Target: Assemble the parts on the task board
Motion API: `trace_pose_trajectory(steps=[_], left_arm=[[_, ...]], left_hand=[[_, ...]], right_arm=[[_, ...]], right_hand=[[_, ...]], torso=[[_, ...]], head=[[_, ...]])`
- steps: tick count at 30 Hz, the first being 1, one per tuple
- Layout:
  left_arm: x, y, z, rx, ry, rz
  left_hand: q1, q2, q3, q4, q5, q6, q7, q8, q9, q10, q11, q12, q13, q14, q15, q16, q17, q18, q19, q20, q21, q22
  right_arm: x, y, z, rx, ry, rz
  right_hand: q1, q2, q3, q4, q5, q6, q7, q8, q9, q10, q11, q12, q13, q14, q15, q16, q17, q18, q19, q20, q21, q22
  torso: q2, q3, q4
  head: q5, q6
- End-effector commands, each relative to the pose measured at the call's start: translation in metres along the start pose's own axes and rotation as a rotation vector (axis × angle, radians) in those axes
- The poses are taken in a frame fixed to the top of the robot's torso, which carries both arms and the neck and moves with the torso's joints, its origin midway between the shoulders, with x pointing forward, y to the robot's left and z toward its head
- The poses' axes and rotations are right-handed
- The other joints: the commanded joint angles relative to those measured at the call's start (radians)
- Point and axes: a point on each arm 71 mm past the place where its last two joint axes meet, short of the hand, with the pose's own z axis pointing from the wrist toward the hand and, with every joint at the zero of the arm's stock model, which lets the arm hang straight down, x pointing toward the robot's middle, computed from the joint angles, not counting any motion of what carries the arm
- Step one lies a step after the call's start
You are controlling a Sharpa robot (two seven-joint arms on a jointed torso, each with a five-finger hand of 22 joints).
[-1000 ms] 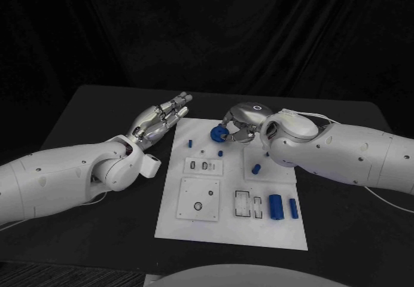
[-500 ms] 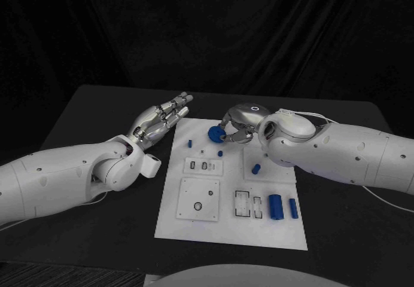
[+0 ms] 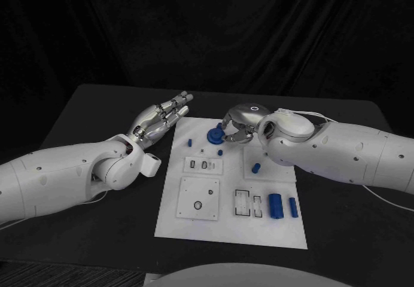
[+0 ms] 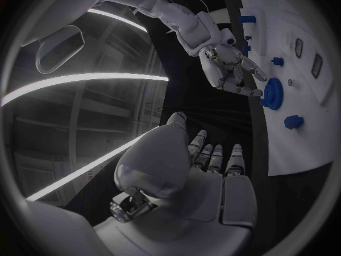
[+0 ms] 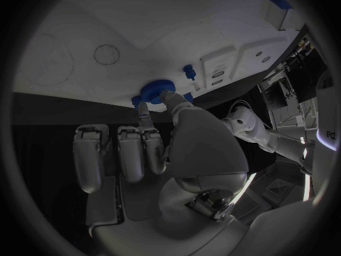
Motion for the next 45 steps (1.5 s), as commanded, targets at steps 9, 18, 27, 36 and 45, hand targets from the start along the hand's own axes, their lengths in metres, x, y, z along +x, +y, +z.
trace_pose_trajectory(steps=[9, 18, 27, 36, 45], left_arm=[[0.001, -0.003, 0.0, 0.029, 0.011, -0.007], [-0.004, -0.002, -0.003, 0.026, -0.003, 0.001], [-0.006, 0.0, -0.005, 0.022, -0.008, 0.003], [-0.004, 0.005, -0.008, 0.013, -0.003, -0.007], [-0.003, 0.01, -0.011, 0.001, -0.003, -0.014]], left_hand=[[0.012, 0.001, 0.006, -0.001, 0.005, 0.004, 0.003, 0.007, 0.002, -0.001, 0.007, -0.003, 0.001, 0.002, 0.008, -0.004, -0.001, 0.019, -0.001, 0.006, -0.003, -0.001], [0.012, 0.001, 0.007, -0.002, 0.006, 0.006, 0.005, 0.008, 0.002, 0.0, 0.008, -0.003, 0.001, 0.002, 0.01, -0.004, -0.001, 0.019, -0.001, 0.007, -0.003, -0.001], [0.013, 0.0, 0.007, -0.003, 0.006, 0.008, 0.007, 0.009, 0.002, 0.001, 0.01, -0.003, 0.002, 0.002, 0.013, -0.004, -0.001, 0.019, -0.001, 0.009, -0.003, -0.001], [0.013, 0.0, 0.008, -0.003, 0.006, 0.008, 0.007, 0.009, 0.002, 0.0, 0.011, -0.003, 0.001, 0.002, 0.015, -0.004, -0.001, 0.019, -0.001, 0.01, -0.003, -0.001], [0.014, 0.0, 0.009, -0.004, 0.007, 0.008, 0.008, 0.009, 0.002, 0.0, 0.012, -0.003, 0.001, 0.002, 0.017, -0.004, -0.001, 0.018, -0.001, 0.011, -0.003, -0.001]], right_arm=[[-0.002, -0.004, -0.004, -0.006, -0.053, -0.026], [-0.022, -0.033, -0.035, 0.016, -0.113, -0.026], [-0.042, -0.079, -0.094, 0.126, -0.115, -0.028], [-0.024, -0.113, -0.131, 0.196, -0.086, -0.021], [-0.003, -0.132, -0.146, 0.236, -0.024, -0.02]], right_hand=[[0.001, 0.015, -0.007, -0.009, -0.007, -0.028, -0.012, 0.003, -0.012, 0.104, -0.012, 0.003, 0.263, 0.104, -0.009, 0.003, 0.263, -0.013, 0.082, -0.005, -0.007, 0.249], [-0.004, 0.011, -0.013, -0.006, -0.01, -0.014, -0.021, 0.007, -0.012, 0.104, -0.02, 0.003, 0.263, 0.104, -0.016, 0.003, 0.263, -0.013, 0.082, -0.012, -0.008, 0.249], [-0.042, 0.036, -0.045, 0.037, -0.071, -0.006, -0.08, 0.004, -0.028, 0.104, -0.063, 0.003, 0.263, 0.088, -0.064, -0.046, 0.193, -0.008, 0.073, -0.062, -0.027, 0.242], [-0.034, 0.035, -0.063, 0.041, -0.087, -0.045, -0.09, -0.002, -0.052, 0.104, -0.071, 0.003, 0.263, 0.071, -0.066, -0.135, 0.066, -0.003, 0.065, -0.06, -0.048, 0.236], [-0.019, 0.031, -0.07, 0.035, -0.109, -0.087, -0.09, -0.004, -0.071, 0.104, -0.077, 0.003, 0.263, 0.071, -0.074, -0.141, 0.053, -0.002, 0.063, -0.067, -0.053, 0.234]], torso=[[0.0, -0.0002, 0.0003], [-0.016, -0.0028, -0.007], [-0.039, -0.0073, -0.0222], [-0.047, -0.0059, -0.0305], [-0.052, -0.0008, -0.0332]], head=[[0.007, 0.003], [0.005, 0.021], [0.005, 0.021], [0.015, 0.02], [0.013, 0.019]])
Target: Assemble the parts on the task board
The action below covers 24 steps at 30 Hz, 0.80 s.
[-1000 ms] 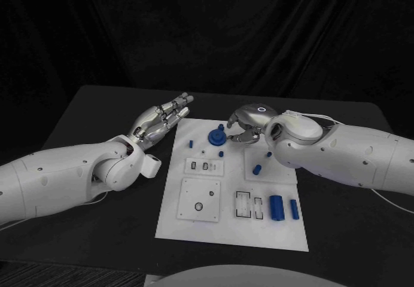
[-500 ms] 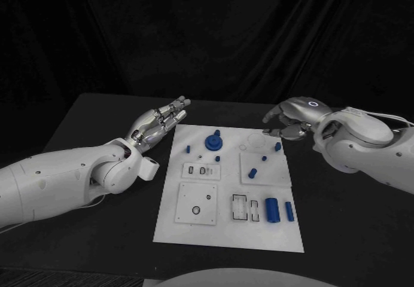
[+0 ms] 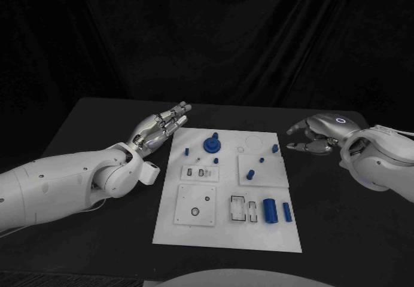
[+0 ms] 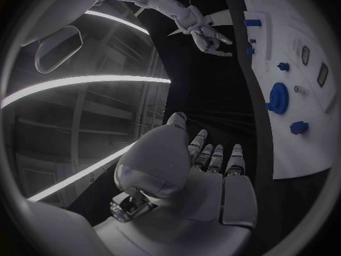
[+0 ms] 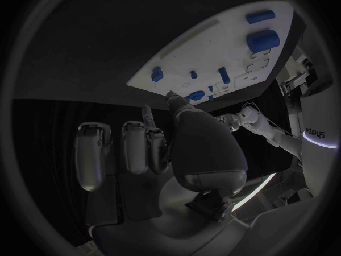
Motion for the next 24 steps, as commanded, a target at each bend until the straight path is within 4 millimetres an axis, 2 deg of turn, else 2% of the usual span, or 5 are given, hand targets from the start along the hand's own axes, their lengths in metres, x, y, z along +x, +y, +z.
trace_pose_trajectory(steps=[1, 10, 16, 19, 24], left_arm=[[0.003, -0.001, 0.0, 0.029, 0.014, -0.012], [0.005, 0.002, -0.001, 0.023, 0.019, -0.019], [0.005, 0.003, -0.001, 0.021, 0.021, -0.022], [0.006, 0.004, -0.001, 0.02, 0.023, -0.024], [0.006, 0.004, -0.001, 0.016, 0.026, -0.026]], left_hand=[[0.014, 0.0, 0.005, -0.002, 0.007, 0.004, 0.004, 0.006, 0.001, 0.001, 0.005, -0.003, 0.001, 0.0, 0.005, -0.004, -0.001, 0.019, 0.002, 0.007, -0.003, -0.002], [0.014, 0.0, 0.006, -0.002, 0.007, 0.004, 0.005, 0.006, 0.001, 0.001, 0.006, -0.003, 0.001, 0.0, 0.005, -0.004, -0.001, 0.019, 0.002, 0.008, -0.003, -0.002], [0.014, 0.0, 0.006, -0.002, 0.007, 0.004, 0.005, 0.006, 0.001, 0.0, 0.006, -0.003, 0.001, 0.0, 0.006, -0.004, -0.001, 0.018, 0.002, 0.008, -0.003, -0.002], [0.014, 0.001, 0.007, -0.003, 0.007, 0.004, 0.005, 0.006, 0.001, 0.0, 0.006, -0.003, 0.001, 0.0, 0.007, -0.004, -0.001, 0.018, 0.002, 0.009, -0.003, -0.002], [0.015, 0.002, 0.008, -0.003, 0.008, 0.004, 0.006, 0.006, 0.001, 0.0, 0.007, -0.003, 0.001, 0.0, 0.008, -0.004, -0.001, 0.018, 0.002, 0.01, -0.003, -0.002]], right_arm=[[0.006, -0.004, -0.001, -0.001, 0.017, -0.01], [0.025, -0.013, 0.001, 0.016, 0.061, -0.016], [0.031, -0.012, 0.003, 0.005, 0.064, -0.016], [0.033, -0.011, 0.004, 0.0, 0.068, -0.015], [0.035, -0.009, 0.005, -0.007, 0.074, -0.015]], right_hand=[[0.016, 0.001, -0.006, -0.003, -0.007, -0.017, 0.003, -0.005, -0.005, 0.102, -0.006, 0.003, 0.263, 0.072, -0.009, -0.002, 0.051, -0.002, 0.064, -0.008, -0.006, 0.234], [0.027, -0.002, -0.01, -0.009, -0.014, -0.034, 0.005, -0.004, -0.012, 0.102, -0.008, 0.003, 0.263, 0.071, -0.012, -0.008, 0.04, -0.002, 0.062, -0.011, -0.009, 0.233], [0.029, -0.001, -0.018, -0.006, 0.002, -0.032, 0.0, 0.001, -0.018, 0.101, -0.02, 0.001, 0.262, 0.063, -0.018, -0.022, 0.016, 0.006, 0.047, -0.017, -0.041, 0.223], [0.033, -0.003, -0.025, -0.001, 0.001, -0.038, 0.012, 0.002, -0.021, 0.077, -0.007, -0.031, 0.239, 0.046, -0.007, -0.02, 0.024, 0.024, 0.0, -0.007, -0.126, 0.196], [0.034, -0.002, -0.042, 0.012, -0.014, -0.048, 0.028, 0.003, -0.017, 0.102, 0.018, 0.003, 0.263, 0.047, 0.026, 0.065, 0.149, 0.045, -0.073, 0.024, -0.232, 0.172]], torso=[[-0.003, 0.002, -0.0023], [-0.004, 0.0017, -0.0018], [-0.004, 0.0013, -0.0023], [-0.004, 0.001, -0.0017], [-0.005, 0.0008, -0.002]], head=[[0.004, -0.004], [0.008, -0.002], [0.007, -0.003], [0.007, -0.007], [0.005, -0.009]])
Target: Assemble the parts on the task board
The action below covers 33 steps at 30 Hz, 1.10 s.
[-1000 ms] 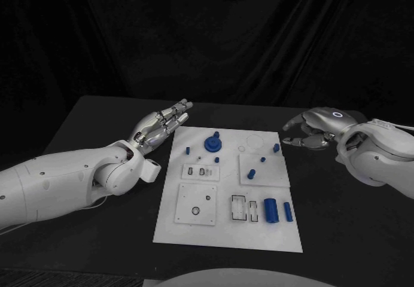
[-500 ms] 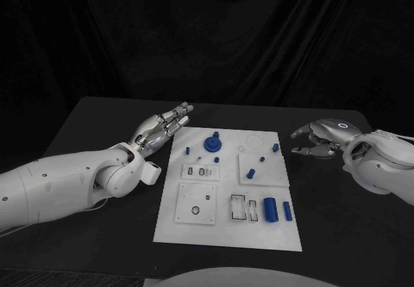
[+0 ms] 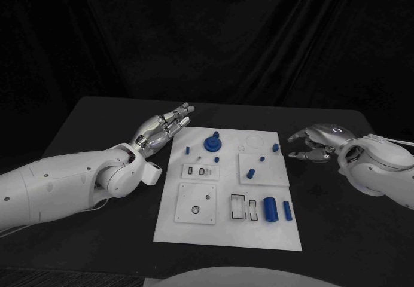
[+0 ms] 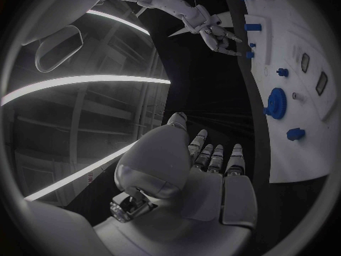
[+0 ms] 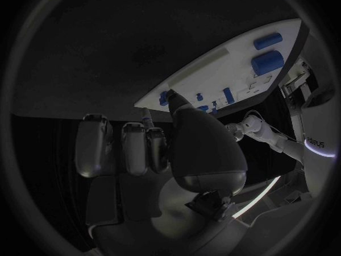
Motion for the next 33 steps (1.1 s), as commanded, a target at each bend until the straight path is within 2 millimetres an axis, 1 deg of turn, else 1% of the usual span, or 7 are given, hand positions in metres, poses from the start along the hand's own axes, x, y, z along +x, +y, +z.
trace_pose_trajectory(steps=[1, 6, 11, 16, 18, 23, 33], left_arm=[[0.002, -0.001, 0.001, 0.026, 0.016, -0.012], [0.003, -0.001, 0.001, 0.023, 0.018, -0.014], [0.003, 0.0, 0.001, 0.018, 0.02, -0.016], [0.003, 0.001, 0.001, 0.013, 0.021, -0.017], [0.003, 0.001, 0.0, 0.01, 0.022, -0.018], [0.003, 0.002, 0.001, 0.007, 0.024, -0.019], [0.004, 0.002, 0.001, 0.0, 0.029, -0.023]], left_hand=[[0.011, -0.002, 0.005, -0.001, 0.004, 0.004, 0.006, 0.006, 0.001, 0.0, 0.007, -0.003, 0.001, 0.0, 0.008, -0.004, -0.001, 0.018, -0.001, 0.006, -0.003, -0.002], [0.013, 0.0, 0.008, -0.002, 0.004, 0.003, 0.007, 0.006, 0.001, 0.001, 0.009, -0.003, 0.001, 0.0, 0.009, -0.004, -0.001, 0.018, -0.001, 0.008, -0.003, -0.002], [0.014, 0.0, 0.01, -0.004, 0.005, 0.004, 0.008, 0.006, 0.001, 0.001, 0.01, -0.003, 0.002, 0.0, 0.009, -0.004, -0.001, 0.018, -0.001, 0.008, -0.003, -0.002], [0.016, 0.0, 0.012, -0.006, 0.005, 0.004, 0.01, 0.006, 0.001, 0.001, 0.012, -0.003, 0.001, 0.0, 0.008, -0.004, -0.001, 0.018, -0.001, 0.009, -0.003, -0.002], [0.016, 0.0, 0.012, -0.006, 0.005, 0.005, 0.01, 0.006, 0.001, 0.001, 0.012, -0.003, 0.001, 0.0, 0.008, -0.004, -0.001, 0.018, -0.001, 0.008, -0.003, -0.002], [0.016, 0.0, 0.013, -0.007, 0.005, 0.005, 0.011, 0.007, 0.001, 0.002, 0.013, -0.003, 0.002, 0.0, 0.008, -0.004, -0.001, 0.017, -0.001, 0.008, -0.003, -0.002], [0.017, 0.0, 0.015, -0.009, 0.005, 0.011, 0.014, 0.008, 0.002, 0.003, 0.015, -0.002, 0.002, 0.0, 0.008, -0.004, -0.001, 0.018, -0.001, 0.008, -0.003, -0.002]], right_arm=[[0.002, 0.002, 0.0, -0.018, 0.004, -0.006], [0.003, 0.002, 0.001, -0.006, 0.013, 0.035], [0.003, 0.002, 0.003, 0.006, 0.009, 0.069], [0.002, 0.004, 0.005, 0.003, -0.01, 0.081], [0.001, 0.005, 0.006, -0.002, -0.019, 0.085], [0.0, 0.01, 0.01, -0.017, -0.037, 0.088], [0.002, 0.013, 0.018, -0.019, -0.027, 0.082]], right_hand=[[0.009, -0.001, -0.007, 0.0, -0.004, 0.001, 0.008, 0.003, 0.003, 0.104, 0.008, 0.005, 0.263, 0.046, 0.008, 0.01, 0.15, 0.02, -0.02, 0.007, -0.029, 0.172], [0.018, 0.003, -0.013, 0.0, 0.025, 0.025, 0.014, 0.016, 0.035, 0.104, 0.016, 0.005, 0.263, 0.105, 0.018, 0.087, 0.263, 0.014, -0.011, 0.019, 0.0, 0.181], [0.023, 0.001, -0.013, -0.004, 0.054, 0.035, 0.021, 0.022, 0.073, 0.104, 0.024, 0.005, 0.263, 0.105, 0.026, 0.087, 0.263, 0.004, 0.015, 0.025, 0.054, 0.195], [0.033, -0.003, -0.01, -0.014, 0.064, 0.035, 0.026, 0.023, 0.109, 0.104, 0.035, 0.005, 0.263, 0.105, 0.04, 0.087, 0.263, 0.009, -0.014, 0.038, 0.037, 0.188], [0.038, -0.005, -0.011, -0.02, 0.039, 0.04, 0.024, 0.027, 0.132, 0.104, 0.036, 0.005, 0.263, 0.105, 0.042, 0.087, 0.263, -0.006, 0.03, 0.042, 0.11, 0.208], [0.05, -0.002, -0.007, -0.028, 0.04, 0.042, 0.017, 0.029, 0.169, 0.104, 0.029, 0.005, 0.263, 0.105, 0.037, 0.087, 0.263, -0.04, 0.135, 0.038, 0.251, 0.253], [0.056, 0.001, -0.004, -0.032, 0.039, 0.029, 0.02, 0.023, 0.178, 0.104, 0.028, 0.005, 0.263, 0.105, 0.035, 0.087, 0.263, -0.044, 0.145, 0.036, 0.264, 0.257]], torso=[[-0.001, -0.0005, 0.0001], [-0.001, -0.0007, 0.0002], [-0.001, -0.0004, 0.0004], [-0.001, -0.0007, 0.0003], [-0.001, -0.0004, 0.0001], [-0.002, -0.0006, 0.0007], [-0.002, -0.001, 0.0009]], head=[[-0.003, -0.003], [-0.008, 0.002], [-0.008, 0.001], [-0.005, 0.0], [-0.005, 0.0], [-0.007, 0.0], [-0.007, 0.0]])
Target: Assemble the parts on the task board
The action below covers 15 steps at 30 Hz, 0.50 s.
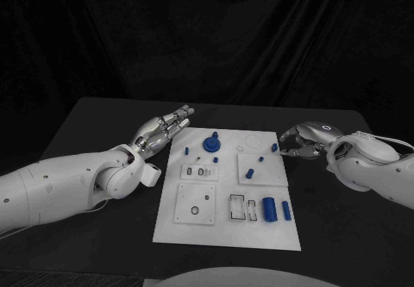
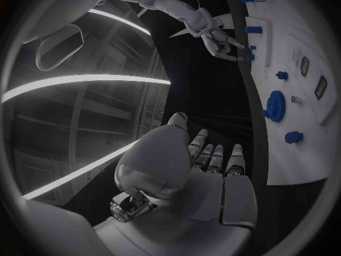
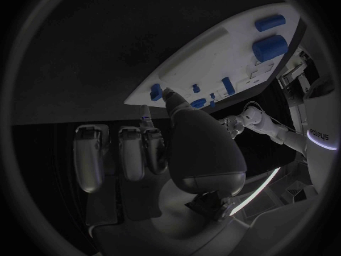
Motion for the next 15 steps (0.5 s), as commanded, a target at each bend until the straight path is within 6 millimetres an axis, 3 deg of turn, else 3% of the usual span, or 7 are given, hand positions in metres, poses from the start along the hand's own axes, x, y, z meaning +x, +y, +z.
trace_pose_trajectory(steps=[1, 10, 15], left_arm=[[0.0025, -0.0002, 0.0006, 0.007, 0.016, -0.012], [0.0028, 0.0007, 0.0012, 0.003, 0.02, -0.015], [0.0031, 0.0011, 0.0016, 0.002, 0.022, -0.016]], left_hand=[[0.01, -0.001, 0.007, -0.002, 0.005, 0.007, 0.008, 0.005, 0.002, 0.001, 0.007, -0.002, 0.001, 0.0, 0.01, -0.004, -0.001, 0.018, -0.001, 0.009, -0.003, -0.001], [0.01, 0.0, 0.008, -0.003, 0.005, 0.009, 0.009, 0.006, 0.002, 0.002, 0.009, -0.002, 0.002, 0.0, 0.01, -0.004, -0.001, 0.017, -0.001, 0.009, -0.003, -0.001], [0.01, 0.0, 0.008, -0.003, 0.005, 0.009, 0.009, 0.006, 0.002, 0.002, 0.009, -0.002, 0.002, 0.0, 0.01, -0.004, -0.001, 0.017, -0.001, 0.009, -0.003, -0.001]], right_arm=[[0.0017, 0.0006, 0.0013, -0.003, -0.012, 0.007], [0.0044, 0.0057, 0.0066, -0.017, -0.017, 0.007], [0.0051, 0.0058, 0.0084, -0.014, -0.012, 0.005]], right_hand=[[0.009, -0.002, -0.001, -0.008, 0.0, -0.007, 0.004, 0.0, 0.003, 0.104, -0.003, 0.002, 0.263, 0.107, -0.002, 0.003, 0.263, -0.019, 0.097, -0.005, 0.007, 0.258], [0.017, 0.001, 0.003, -0.013, 0.017, -0.011, 0.01, 0.001, 0.021, 0.104, 0.0, 0.002, 0.263, 0.107, -0.001, 0.003, 0.263, -0.023, 0.109, -0.005, 0.021, 0.263], [0.009, -0.001, -0.002, -0.008, -0.002, -0.021, 0.013, -0.001, 0.034, 0.104, 0.002, 0.002, 0.263, 0.107, 0.0, 0.003, 0.263, -0.023, 0.109, -0.004, 0.021, 0.263]], torso=[[0.0, -0.0002, -0.0005], [0.0, 0.0004, -0.0007], [0.0, -0.0001, 0.0002]], head=[[0.001, -0.001], [0.004, -0.001], [0.003, -0.003]])
